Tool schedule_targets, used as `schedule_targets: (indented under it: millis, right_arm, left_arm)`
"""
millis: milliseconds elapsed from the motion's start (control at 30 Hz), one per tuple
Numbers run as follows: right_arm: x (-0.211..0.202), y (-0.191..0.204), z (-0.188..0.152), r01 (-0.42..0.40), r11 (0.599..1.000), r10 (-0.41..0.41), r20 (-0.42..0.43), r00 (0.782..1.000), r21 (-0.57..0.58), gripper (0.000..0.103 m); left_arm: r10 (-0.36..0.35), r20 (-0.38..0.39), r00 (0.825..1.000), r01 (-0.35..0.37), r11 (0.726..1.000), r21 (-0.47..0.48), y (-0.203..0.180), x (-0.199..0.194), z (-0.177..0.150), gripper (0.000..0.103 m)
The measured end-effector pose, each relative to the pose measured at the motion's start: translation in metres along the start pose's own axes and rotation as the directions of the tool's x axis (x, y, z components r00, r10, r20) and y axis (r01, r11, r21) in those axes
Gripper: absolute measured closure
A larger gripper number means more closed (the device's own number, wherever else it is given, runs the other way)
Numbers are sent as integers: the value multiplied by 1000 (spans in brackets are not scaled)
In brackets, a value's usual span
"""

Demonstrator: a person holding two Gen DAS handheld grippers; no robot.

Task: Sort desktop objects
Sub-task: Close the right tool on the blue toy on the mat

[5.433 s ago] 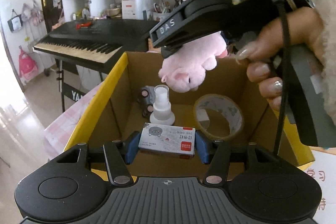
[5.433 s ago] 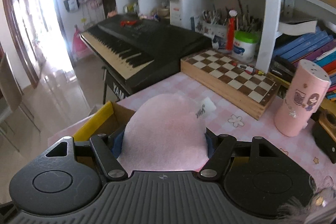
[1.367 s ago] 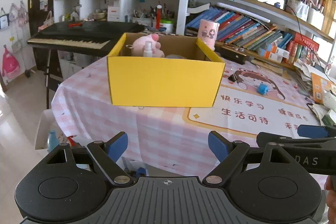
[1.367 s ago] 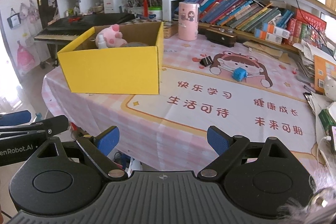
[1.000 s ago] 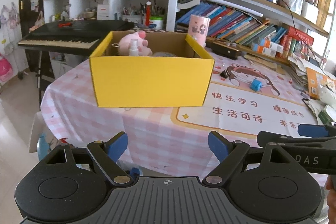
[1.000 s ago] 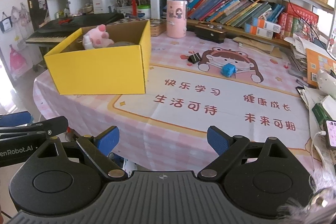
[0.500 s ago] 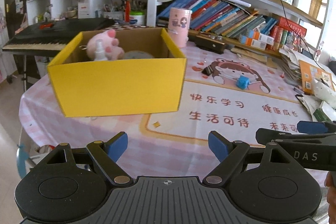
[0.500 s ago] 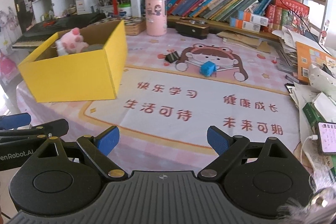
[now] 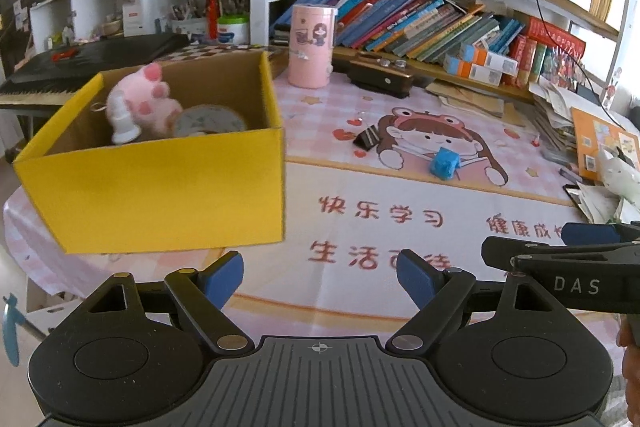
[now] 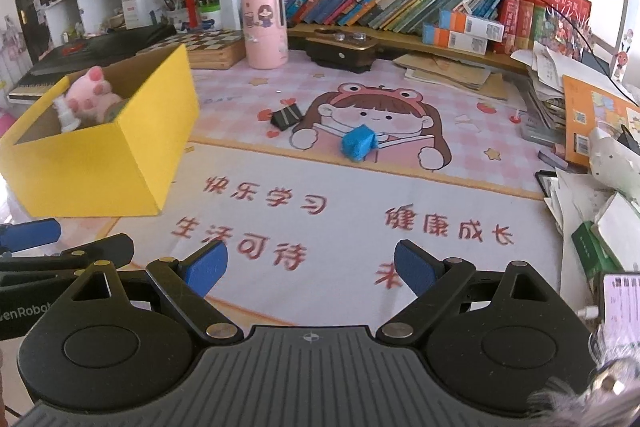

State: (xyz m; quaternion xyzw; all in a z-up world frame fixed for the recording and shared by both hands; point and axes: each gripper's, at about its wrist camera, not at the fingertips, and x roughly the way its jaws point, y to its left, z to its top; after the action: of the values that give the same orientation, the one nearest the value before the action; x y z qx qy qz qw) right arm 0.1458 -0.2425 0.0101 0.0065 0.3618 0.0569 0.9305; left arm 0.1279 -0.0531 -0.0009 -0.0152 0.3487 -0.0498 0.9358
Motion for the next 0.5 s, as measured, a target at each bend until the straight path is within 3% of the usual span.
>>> schedule_targets:
  millis: [500]
  right_arm:
    - [33, -62, 32, -39, 999, 38, -16, 999, -6, 13]
  left_arm:
    - [31, -5, 1000, -31, 1000, -4, -57, 35, 25, 17]
